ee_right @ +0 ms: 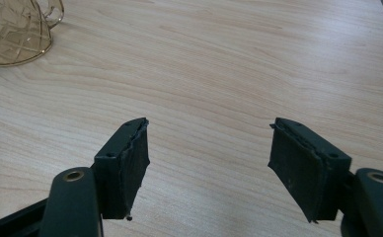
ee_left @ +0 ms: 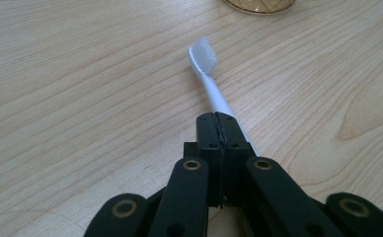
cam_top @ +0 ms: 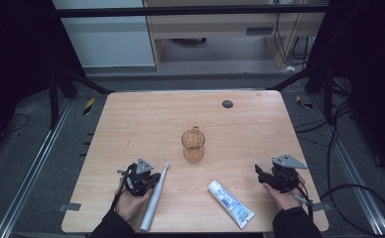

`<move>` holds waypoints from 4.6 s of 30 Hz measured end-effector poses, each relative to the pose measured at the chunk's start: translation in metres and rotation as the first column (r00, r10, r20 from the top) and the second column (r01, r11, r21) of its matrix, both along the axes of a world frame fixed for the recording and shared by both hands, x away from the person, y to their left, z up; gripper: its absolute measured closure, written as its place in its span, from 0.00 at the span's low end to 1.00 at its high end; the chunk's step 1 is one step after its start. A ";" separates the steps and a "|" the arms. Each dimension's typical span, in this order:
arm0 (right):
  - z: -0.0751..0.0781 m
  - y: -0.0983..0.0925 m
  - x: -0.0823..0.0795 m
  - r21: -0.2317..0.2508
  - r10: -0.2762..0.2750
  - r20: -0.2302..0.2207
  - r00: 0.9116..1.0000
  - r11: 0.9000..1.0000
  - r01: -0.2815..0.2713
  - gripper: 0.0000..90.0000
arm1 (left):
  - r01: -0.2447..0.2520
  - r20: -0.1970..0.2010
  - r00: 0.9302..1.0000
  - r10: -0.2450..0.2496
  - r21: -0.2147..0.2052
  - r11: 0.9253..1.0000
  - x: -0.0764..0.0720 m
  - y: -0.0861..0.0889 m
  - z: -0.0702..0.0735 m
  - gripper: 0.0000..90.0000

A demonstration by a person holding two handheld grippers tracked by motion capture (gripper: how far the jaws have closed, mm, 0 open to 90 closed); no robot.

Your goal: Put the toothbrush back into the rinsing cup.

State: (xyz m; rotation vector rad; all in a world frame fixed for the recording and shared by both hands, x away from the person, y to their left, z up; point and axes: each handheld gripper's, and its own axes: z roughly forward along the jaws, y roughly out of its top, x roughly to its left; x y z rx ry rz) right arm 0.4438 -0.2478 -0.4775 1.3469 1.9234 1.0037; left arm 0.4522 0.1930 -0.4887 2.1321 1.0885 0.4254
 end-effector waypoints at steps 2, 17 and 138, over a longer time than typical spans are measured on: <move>0.000 0.000 0.000 0.000 0.000 -0.001 1.000 1.000 0.000 0.34 | 0.015 0.000 1.000 -0.015 0.004 1.000 -0.001 -0.001 0.000 1.00; 0.001 -0.003 -0.001 0.009 -0.012 0.004 1.000 1.000 0.012 0.34 | -0.010 0.065 0.998 0.014 -0.054 0.998 -0.008 0.017 0.027 0.95; -0.002 -0.007 0.003 -0.021 -0.020 -0.031 0.999 1.000 0.020 0.31 | 0.023 -0.220 0.976 -0.007 0.068 0.997 -0.009 -0.005 0.046 0.74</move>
